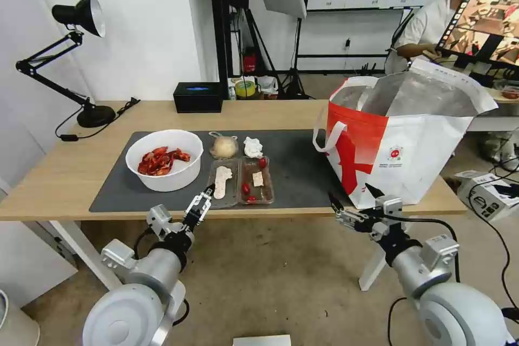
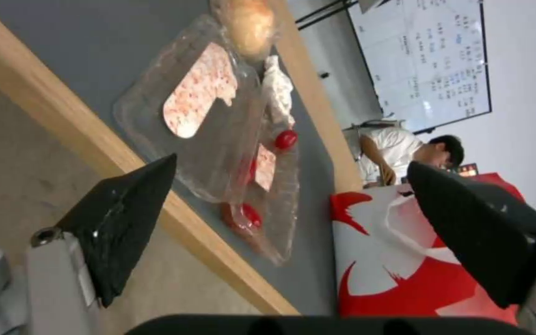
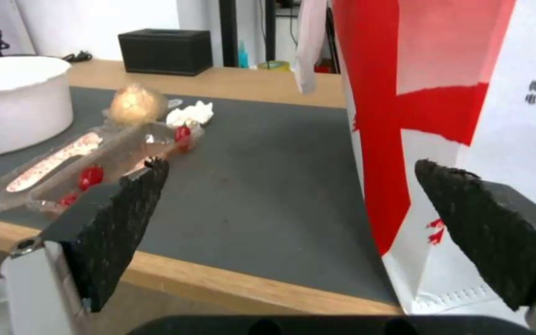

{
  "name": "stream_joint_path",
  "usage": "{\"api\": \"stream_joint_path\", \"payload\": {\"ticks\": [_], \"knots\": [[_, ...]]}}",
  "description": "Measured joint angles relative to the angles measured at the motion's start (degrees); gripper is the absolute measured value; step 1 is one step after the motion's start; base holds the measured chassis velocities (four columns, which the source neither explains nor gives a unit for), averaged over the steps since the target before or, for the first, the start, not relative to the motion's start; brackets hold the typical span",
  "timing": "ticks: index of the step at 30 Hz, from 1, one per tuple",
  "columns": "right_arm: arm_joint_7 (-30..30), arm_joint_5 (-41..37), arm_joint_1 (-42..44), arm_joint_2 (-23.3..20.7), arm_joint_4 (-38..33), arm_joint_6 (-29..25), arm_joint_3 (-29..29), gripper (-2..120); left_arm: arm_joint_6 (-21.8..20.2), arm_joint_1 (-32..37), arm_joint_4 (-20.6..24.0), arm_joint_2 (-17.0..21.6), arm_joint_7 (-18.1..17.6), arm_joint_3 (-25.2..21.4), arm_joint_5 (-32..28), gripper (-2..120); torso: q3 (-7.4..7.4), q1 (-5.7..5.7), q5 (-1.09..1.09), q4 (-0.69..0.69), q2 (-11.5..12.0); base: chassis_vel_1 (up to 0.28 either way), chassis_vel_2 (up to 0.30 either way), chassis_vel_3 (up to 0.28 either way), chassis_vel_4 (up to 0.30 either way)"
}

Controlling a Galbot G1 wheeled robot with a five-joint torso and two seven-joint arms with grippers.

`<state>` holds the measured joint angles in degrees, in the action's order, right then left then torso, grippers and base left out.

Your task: Pick up the trash from the table and place it into the takeout bag.

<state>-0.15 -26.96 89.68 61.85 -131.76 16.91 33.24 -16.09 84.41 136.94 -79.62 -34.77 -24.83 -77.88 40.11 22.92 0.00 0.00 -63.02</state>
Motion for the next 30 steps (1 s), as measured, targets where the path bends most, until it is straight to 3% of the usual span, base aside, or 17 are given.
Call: {"api": "stream_joint_path", "payload": {"ticks": [16,30], "knots": [[0.0,1.1,-0.9,0.5,2.0,-0.4,-0.7,100,0.9,-4.6,-5.2,-2.2,-0.4,7.6,0.6,100,-0.01,0.00,0.00,0.00,0.0,0.000,0.000,0.000,0.000],[-0.1,1.5,-0.1,0.9,2.3,-1.5,-0.2,100,0.8,-7.6,-8.3,-1.5,0.0,9.1,-0.6,100,0.00,0.00,0.00,0.00,0.0,0.000,0.000,0.000,0.000]]}}
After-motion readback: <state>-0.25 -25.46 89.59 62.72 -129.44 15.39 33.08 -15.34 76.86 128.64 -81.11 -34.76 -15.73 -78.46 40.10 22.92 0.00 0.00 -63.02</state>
